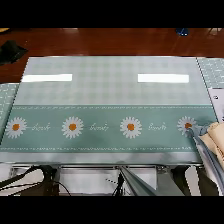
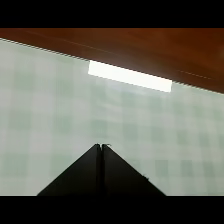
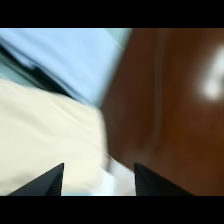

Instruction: Fold the shirts.

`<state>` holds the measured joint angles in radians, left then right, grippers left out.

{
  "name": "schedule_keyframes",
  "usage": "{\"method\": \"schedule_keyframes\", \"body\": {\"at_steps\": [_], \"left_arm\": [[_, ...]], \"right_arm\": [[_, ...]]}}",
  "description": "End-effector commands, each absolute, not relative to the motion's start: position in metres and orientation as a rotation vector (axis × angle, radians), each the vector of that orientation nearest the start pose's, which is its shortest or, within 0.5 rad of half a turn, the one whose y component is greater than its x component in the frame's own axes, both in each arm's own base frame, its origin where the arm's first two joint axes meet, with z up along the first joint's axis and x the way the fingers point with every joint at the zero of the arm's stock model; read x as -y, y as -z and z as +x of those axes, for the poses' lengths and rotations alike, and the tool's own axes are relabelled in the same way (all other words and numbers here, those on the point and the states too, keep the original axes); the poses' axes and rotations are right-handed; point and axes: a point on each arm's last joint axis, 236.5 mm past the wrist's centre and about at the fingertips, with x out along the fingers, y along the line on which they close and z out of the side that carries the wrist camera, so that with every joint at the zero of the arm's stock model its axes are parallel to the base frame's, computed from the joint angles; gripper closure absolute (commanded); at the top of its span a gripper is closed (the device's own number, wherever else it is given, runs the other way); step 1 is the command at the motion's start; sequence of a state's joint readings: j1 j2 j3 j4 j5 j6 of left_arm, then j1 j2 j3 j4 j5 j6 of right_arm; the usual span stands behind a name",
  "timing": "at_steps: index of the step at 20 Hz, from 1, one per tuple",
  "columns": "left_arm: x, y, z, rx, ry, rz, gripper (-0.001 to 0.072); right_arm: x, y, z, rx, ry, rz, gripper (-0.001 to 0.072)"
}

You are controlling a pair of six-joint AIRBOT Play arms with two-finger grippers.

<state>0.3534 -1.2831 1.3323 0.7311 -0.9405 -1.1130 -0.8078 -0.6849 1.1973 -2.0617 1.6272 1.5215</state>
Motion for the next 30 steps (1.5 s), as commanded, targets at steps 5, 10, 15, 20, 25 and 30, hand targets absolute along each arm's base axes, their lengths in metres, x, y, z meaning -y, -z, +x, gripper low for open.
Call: {"method": "schedule_keyframes", "body": {"at_steps": [5,10,15,20,25,30], "left_arm": [[0.048,-0.172,0.481,-0.631,0.447,-0.453,-0.0006],[0.105,-0.118,0.428,-0.987,0.447,-0.178,-0.0005],[0.111,-0.083,0.387,-1.183,0.263,0.274,-0.0006],[0.140,-0.076,0.375,-1.219,0.292,0.237,-0.0006],[0.141,-0.076,0.375,-1.218,0.303,0.242,-0.0005],[0.142,-0.076,0.375,-1.218,0.303,0.241,-0.0005]], "right_arm": [[0.123,-0.185,0.315,-0.774,0.321,0.343,0.0209],[0.015,-0.093,0.357,-1.124,0.010,0.238,0.0169],[-0.041,-0.064,0.365,-1.204,-0.121,0.098,0.0165],[-0.044,-0.066,0.353,-1.227,-0.122,-0.020,0.0117],[-0.044,-0.067,0.352,-1.227,-0.123,-0.018,0.0119],[-0.044,-0.067,0.352,-1.227,-0.122,-0.019,0.0119]]}}
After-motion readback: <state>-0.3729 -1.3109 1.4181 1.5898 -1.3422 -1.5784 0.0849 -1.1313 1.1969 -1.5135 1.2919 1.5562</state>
